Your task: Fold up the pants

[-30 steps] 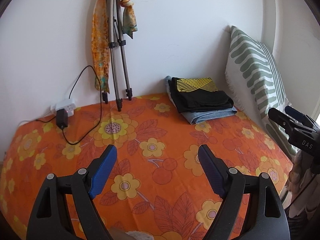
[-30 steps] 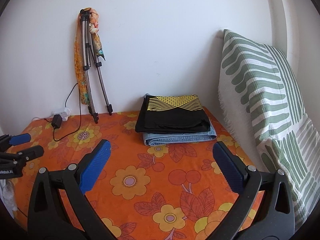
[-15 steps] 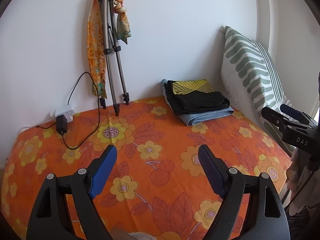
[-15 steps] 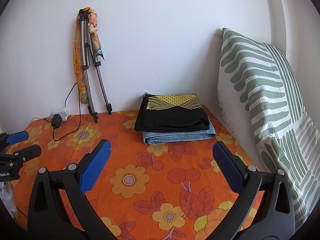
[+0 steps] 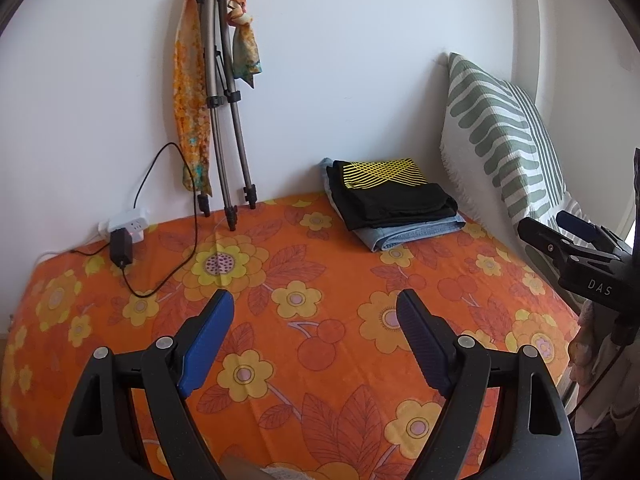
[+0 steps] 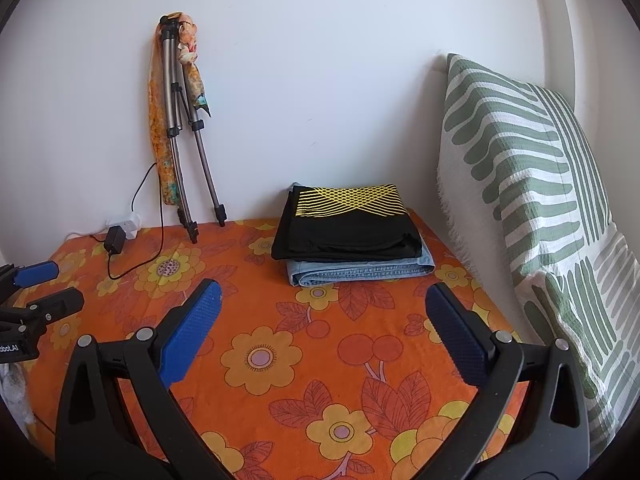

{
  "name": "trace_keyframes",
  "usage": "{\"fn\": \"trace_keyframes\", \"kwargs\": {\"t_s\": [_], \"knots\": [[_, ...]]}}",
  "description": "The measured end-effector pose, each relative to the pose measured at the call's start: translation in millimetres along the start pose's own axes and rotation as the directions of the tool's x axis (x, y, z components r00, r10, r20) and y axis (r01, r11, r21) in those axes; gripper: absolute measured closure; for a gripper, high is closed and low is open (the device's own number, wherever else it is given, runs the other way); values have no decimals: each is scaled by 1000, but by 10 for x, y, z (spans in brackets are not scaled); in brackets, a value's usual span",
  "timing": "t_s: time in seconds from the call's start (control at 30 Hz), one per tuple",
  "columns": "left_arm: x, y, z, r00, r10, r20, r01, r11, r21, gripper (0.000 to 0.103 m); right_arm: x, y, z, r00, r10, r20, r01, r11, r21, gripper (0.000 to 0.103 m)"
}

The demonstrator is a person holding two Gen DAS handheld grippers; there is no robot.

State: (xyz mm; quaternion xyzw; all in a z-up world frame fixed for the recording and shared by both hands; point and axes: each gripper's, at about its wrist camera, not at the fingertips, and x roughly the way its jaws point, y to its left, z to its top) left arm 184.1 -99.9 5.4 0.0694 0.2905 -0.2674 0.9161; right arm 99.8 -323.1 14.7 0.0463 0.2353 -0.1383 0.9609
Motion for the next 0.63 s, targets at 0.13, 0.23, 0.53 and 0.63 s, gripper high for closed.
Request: {"fn": "trace_keyframes", "kwargs": {"t_s": [0.13,0.23,0.53,0.63], "knots": [[-7,9,3,1000,-2,2,2,1000,3,20,4,10,-5,1000,2,1,-2,1000,-3,0],[-19,4,0,1000,-3,5,3,1000,8,20,4,11,-5,1000,2,1,-2,1000,0,0],[-56,34,-17,1000,-6,13,6,1000,7,20,19,34,-14,1000,6,-1,-6,1000,-7,0],[-63,52,-22,1000,0,11,0,1000,8,20,31,40,-20,1000,9,-4,-9,1000,-7,0]]}}
